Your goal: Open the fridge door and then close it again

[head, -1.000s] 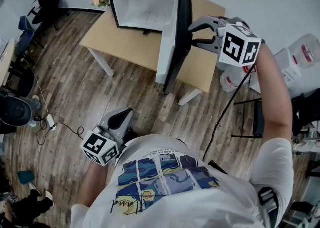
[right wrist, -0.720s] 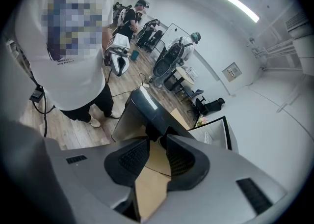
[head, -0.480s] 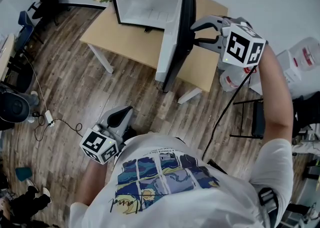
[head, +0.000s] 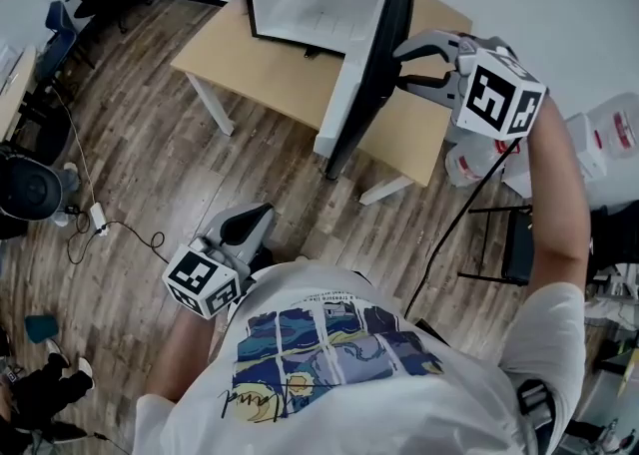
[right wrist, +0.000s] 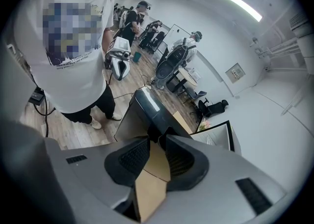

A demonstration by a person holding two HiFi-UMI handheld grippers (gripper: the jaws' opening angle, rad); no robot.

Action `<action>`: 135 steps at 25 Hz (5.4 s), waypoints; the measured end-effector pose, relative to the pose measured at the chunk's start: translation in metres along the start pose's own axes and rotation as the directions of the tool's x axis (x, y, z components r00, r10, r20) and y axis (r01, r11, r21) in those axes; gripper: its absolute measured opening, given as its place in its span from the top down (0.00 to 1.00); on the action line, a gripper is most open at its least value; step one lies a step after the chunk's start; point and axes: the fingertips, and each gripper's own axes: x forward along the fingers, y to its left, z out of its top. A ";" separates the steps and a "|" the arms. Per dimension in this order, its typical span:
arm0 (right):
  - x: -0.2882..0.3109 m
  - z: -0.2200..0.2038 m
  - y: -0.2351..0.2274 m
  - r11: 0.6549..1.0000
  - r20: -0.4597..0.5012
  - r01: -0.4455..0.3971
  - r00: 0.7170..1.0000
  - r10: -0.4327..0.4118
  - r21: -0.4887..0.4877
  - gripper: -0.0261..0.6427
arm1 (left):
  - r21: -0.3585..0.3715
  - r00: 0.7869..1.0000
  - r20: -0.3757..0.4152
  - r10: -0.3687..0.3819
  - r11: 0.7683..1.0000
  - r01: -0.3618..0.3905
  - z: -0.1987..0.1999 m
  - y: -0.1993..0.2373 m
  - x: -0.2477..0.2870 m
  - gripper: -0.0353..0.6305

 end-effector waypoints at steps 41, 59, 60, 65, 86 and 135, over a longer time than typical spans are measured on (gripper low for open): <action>0.135 0.070 -0.147 0.991 -0.069 -0.057 0.995 0.066 0.122 0.89 | -0.028 0.999 0.048 -0.016 0.999 0.017 0.058 0.185 -0.022 0.94; 0.190 0.056 -0.228 0.959 -0.154 0.004 0.987 0.042 0.284 0.90 | -0.031 0.998 0.055 0.003 1.000 -0.001 0.064 0.255 -0.069 0.94; 0.192 0.055 -0.232 0.956 -0.158 0.009 0.987 0.040 0.295 0.90 | -0.030 0.998 0.055 0.003 1.000 -0.002 0.065 0.257 -0.071 0.94; 0.201 0.047 -0.250 0.939 -0.175 0.028 0.984 0.035 0.342 0.90 | -0.029 0.998 0.057 0.012 1.000 -0.010 0.066 0.266 -0.083 0.94; 0.235 0.000 -0.330 0.858 -0.228 0.148 0.973 -0.037 0.492 0.91 | -0.064 0.993 0.073 0.093 0.994 -0.089 0.061 0.297 -0.104 0.94; 0.214 -0.040 -0.311 0.653 -0.194 0.523 0.838 -0.509 0.547 0.90 | -0.079 0.995 0.021 0.095 0.993 -0.093 0.045 0.229 -0.076 0.94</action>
